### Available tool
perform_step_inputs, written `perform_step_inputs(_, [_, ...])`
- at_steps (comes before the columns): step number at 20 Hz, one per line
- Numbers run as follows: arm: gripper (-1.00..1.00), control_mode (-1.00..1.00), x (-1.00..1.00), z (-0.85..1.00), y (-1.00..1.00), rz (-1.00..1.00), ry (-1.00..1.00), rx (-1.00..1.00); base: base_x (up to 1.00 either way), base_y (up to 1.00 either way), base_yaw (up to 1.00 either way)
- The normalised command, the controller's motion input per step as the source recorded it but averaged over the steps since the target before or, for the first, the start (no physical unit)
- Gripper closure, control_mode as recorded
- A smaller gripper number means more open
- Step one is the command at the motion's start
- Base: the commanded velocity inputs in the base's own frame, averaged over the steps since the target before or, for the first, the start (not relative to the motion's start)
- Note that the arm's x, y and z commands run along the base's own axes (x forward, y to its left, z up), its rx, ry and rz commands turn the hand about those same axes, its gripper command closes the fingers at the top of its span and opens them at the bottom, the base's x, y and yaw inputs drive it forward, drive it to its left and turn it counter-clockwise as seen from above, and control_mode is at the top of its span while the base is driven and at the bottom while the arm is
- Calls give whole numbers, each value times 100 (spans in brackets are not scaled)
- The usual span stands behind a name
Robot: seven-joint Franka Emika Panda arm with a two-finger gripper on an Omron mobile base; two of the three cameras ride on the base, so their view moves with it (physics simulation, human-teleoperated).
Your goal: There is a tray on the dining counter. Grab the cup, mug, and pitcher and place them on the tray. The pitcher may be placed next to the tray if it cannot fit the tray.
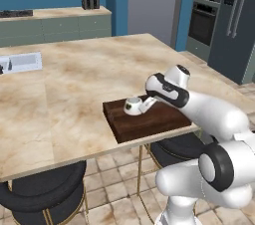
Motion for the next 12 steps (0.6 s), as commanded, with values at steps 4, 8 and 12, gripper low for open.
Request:
perform_step_inputs(4, [100, -100, 34, -14, 2, 0, 0, 0, 0, 0, 0])
perform_step_inputs(8, [100, -100, 18, -28, 0, 0, 0, 0, 0, 0, 0])
perform_step_inputs(12, [100, -100, 9, -30, 4, 0, 0, 0, 0, 0, 0])
